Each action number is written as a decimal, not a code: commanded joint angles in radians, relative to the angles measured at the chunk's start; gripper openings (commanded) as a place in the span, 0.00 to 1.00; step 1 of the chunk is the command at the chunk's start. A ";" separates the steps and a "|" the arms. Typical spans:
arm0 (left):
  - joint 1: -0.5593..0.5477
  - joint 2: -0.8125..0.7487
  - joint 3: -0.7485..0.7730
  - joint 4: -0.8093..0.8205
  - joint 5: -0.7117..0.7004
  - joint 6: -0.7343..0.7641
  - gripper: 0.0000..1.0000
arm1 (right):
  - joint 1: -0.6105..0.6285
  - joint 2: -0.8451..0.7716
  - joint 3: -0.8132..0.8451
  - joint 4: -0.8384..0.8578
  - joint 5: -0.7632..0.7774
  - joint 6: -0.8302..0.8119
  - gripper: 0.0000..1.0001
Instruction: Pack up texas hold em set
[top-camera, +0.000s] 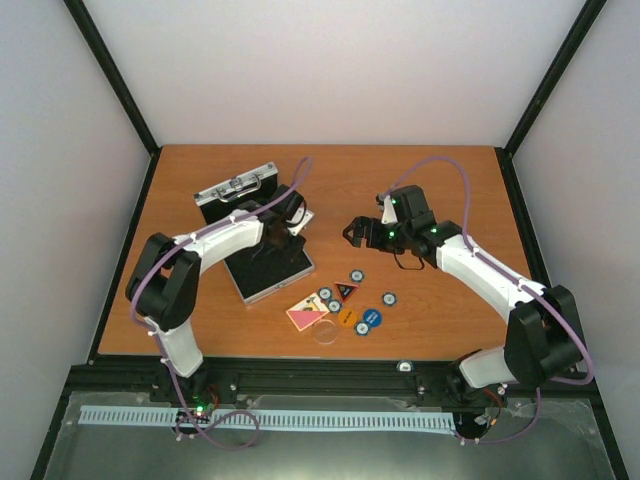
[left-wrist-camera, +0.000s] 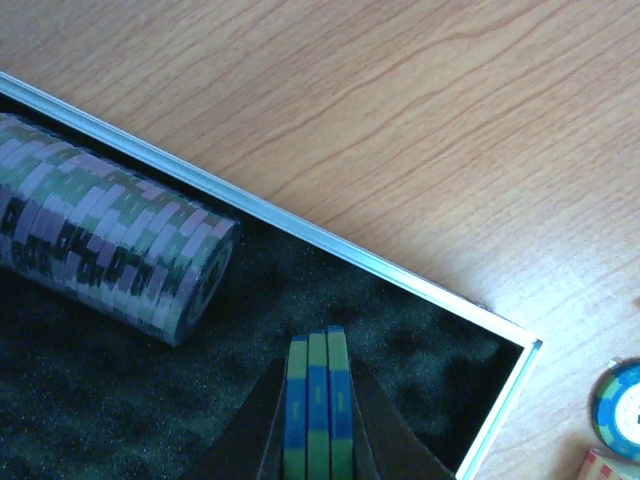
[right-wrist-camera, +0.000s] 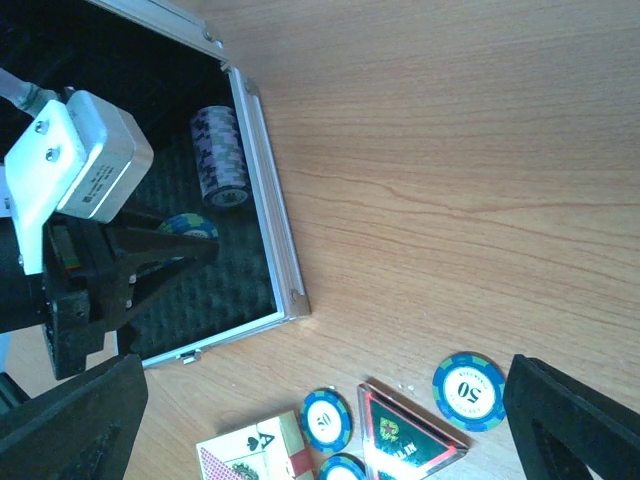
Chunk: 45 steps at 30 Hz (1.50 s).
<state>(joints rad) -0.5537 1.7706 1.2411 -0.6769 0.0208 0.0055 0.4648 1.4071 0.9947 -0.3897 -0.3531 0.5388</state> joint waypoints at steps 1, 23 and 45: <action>-0.002 0.035 0.053 0.015 -0.015 0.017 0.01 | -0.012 -0.008 -0.011 0.025 -0.009 -0.006 1.00; -0.001 0.093 0.074 0.048 -0.064 0.008 0.01 | -0.031 -0.025 -0.036 0.034 -0.025 -0.005 1.00; -0.002 0.151 0.109 0.045 -0.065 0.021 0.05 | -0.045 -0.027 -0.046 0.032 -0.038 -0.007 1.00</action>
<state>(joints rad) -0.5533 1.9072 1.3098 -0.6441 -0.0414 0.0082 0.4316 1.4059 0.9657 -0.3687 -0.3820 0.5388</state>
